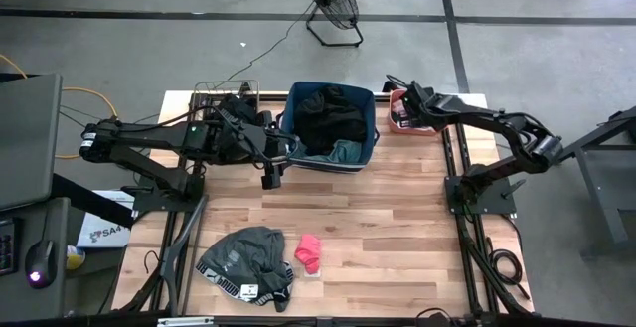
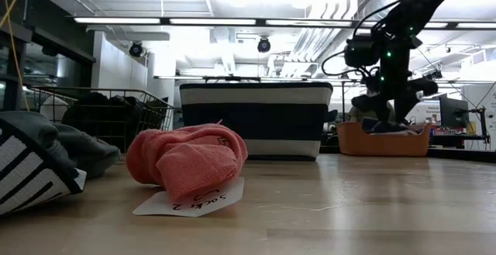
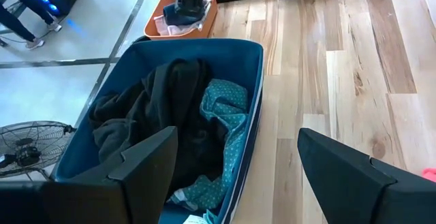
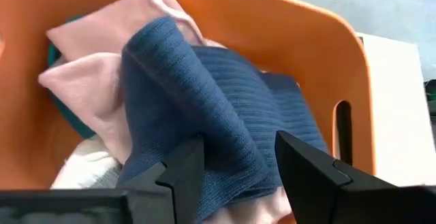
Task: Pick & Place Cloths
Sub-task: Put the blue sock into the orange bin, then put the orange sock into the orange bin
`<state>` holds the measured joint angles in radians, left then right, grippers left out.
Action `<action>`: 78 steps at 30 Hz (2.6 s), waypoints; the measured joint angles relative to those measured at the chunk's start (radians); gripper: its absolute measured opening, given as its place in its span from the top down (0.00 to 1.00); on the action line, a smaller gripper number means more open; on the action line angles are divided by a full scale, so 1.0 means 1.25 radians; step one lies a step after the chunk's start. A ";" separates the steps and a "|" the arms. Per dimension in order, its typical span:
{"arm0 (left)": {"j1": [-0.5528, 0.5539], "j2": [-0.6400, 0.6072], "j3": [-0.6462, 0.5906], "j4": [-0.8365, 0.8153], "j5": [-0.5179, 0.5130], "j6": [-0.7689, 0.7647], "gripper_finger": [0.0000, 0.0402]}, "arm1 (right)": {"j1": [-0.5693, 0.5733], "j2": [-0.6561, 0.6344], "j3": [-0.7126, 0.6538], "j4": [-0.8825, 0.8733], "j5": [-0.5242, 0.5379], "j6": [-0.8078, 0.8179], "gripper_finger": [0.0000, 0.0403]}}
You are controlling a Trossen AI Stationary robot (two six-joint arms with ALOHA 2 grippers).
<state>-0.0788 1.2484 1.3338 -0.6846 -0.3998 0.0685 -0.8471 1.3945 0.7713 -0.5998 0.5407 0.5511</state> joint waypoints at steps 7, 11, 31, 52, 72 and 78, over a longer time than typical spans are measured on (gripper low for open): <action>0.000 0.000 0.000 -0.001 0.000 0.000 0.26 | 0.000 0.000 -0.029 0.038 -0.044 0.002 0.57; 0.000 0.000 0.000 -0.008 0.000 0.000 0.26 | 0.000 0.000 -0.029 0.047 -0.061 -0.002 0.57; 0.000 0.000 0.000 -0.028 0.000 -0.017 0.26 | 0.002 -0.203 -0.029 0.074 -0.008 -0.046 0.57; 0.000 -0.017 -0.010 -0.114 -0.009 -0.061 0.26 | 0.295 -0.395 -0.029 0.102 -0.326 -0.237 0.57; 0.000 -0.239 -0.395 0.141 0.029 -0.145 0.26 | 0.863 -0.262 -0.029 0.311 -0.349 -0.265 0.57; 0.000 -0.322 -0.488 0.181 0.043 -0.189 0.26 | 0.902 -0.135 -0.029 0.359 -0.351 -0.315 0.57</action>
<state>-0.0792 0.8460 0.7239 -0.4580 -0.3466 -0.1679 0.2806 1.2259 0.7357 -0.1507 0.1017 0.1575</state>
